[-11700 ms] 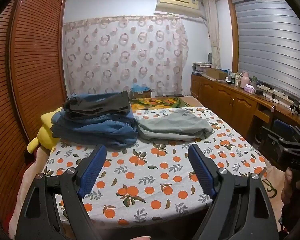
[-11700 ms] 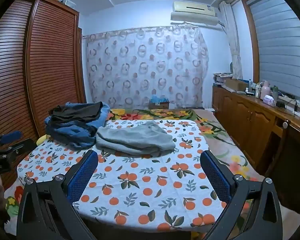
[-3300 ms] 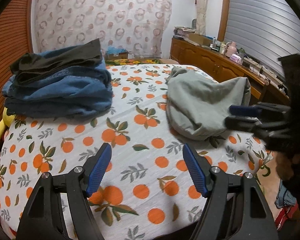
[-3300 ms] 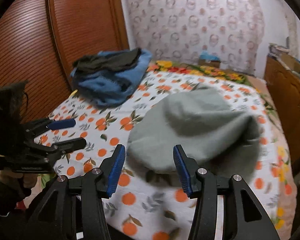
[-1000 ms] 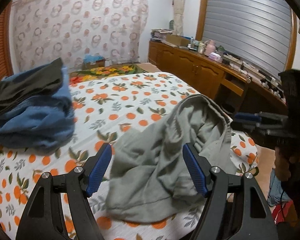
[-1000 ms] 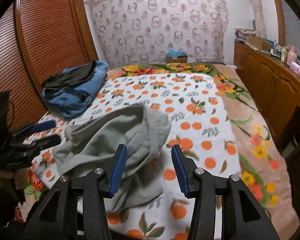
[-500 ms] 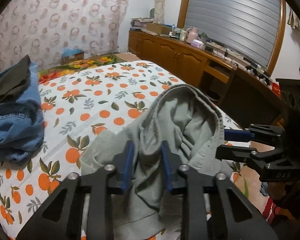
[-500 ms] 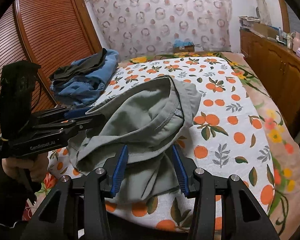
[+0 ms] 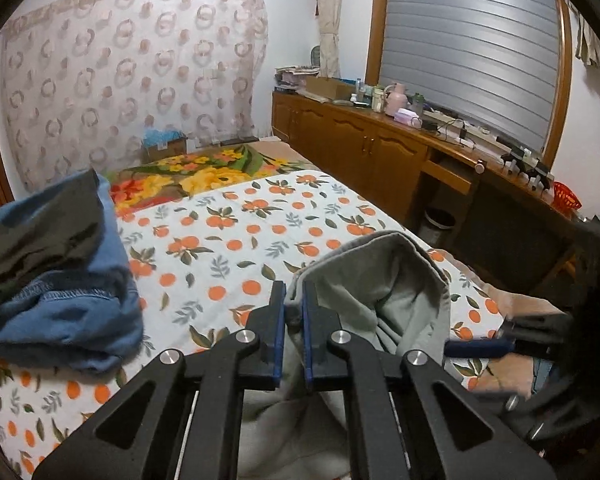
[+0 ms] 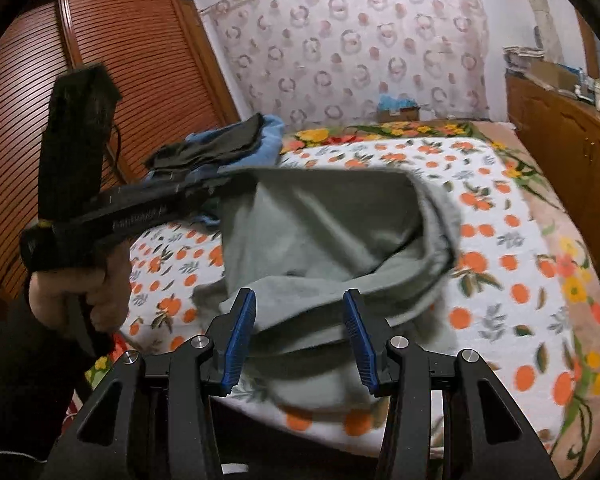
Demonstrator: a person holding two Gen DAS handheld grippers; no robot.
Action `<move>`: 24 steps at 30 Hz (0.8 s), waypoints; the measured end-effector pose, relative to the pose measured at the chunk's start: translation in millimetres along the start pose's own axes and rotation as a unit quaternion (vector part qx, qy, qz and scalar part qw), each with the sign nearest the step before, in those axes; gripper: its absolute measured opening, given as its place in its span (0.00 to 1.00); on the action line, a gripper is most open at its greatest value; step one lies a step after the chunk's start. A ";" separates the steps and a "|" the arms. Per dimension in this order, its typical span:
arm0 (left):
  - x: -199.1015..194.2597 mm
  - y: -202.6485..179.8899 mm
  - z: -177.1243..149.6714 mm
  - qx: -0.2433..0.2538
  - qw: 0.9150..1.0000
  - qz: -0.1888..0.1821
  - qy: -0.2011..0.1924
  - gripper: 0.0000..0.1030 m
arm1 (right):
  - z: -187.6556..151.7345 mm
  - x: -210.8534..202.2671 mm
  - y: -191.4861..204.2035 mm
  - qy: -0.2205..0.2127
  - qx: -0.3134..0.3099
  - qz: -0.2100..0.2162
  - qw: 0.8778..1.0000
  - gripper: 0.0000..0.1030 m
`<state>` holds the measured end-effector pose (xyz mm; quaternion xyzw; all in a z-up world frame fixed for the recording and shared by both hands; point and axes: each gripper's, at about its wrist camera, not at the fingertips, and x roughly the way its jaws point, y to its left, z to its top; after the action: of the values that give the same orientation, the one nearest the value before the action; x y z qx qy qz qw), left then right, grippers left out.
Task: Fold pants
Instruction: 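Grasp the waistband with the left gripper while the right gripper holds the other waistband end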
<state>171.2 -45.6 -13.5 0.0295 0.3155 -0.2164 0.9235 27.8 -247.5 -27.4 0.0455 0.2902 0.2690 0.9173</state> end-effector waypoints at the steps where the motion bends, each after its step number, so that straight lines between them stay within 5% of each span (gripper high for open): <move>1: 0.6 1.9 0.0 -0.001 1.000 0.002 0.001 0.08 | -2.3 5.1 0.9 0.005 0.000 0.002 1.000 0.47; 9: 8.8 12.5 -10.4 -0.013 1.000 0.008 0.011 0.08 | -9.4 33.3 -2.3 0.022 0.011 0.020 0.999 0.47; 12: 4.2 16.1 -10.7 -0.018 1.000 0.015 0.004 0.07 | -6.0 38.7 -4.2 0.023 0.002 0.023 0.999 0.12; 14: -4.0 20.2 -7.1 -0.021 1.000 0.022 -0.007 0.07 | -1.7 30.7 -8.3 0.016 -0.005 0.017 1.000 0.06; 24: -91.8 34.0 43.9 -0.006 0.993 0.075 -0.096 0.06 | 68.0 -48.9 -52.3 -0.053 -0.057 -0.106 0.991 0.02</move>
<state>145.5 11.8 73.5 0.0263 0.2232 -0.1468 0.9633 56.5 -312.5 41.2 -0.0232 0.2283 0.1837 0.9558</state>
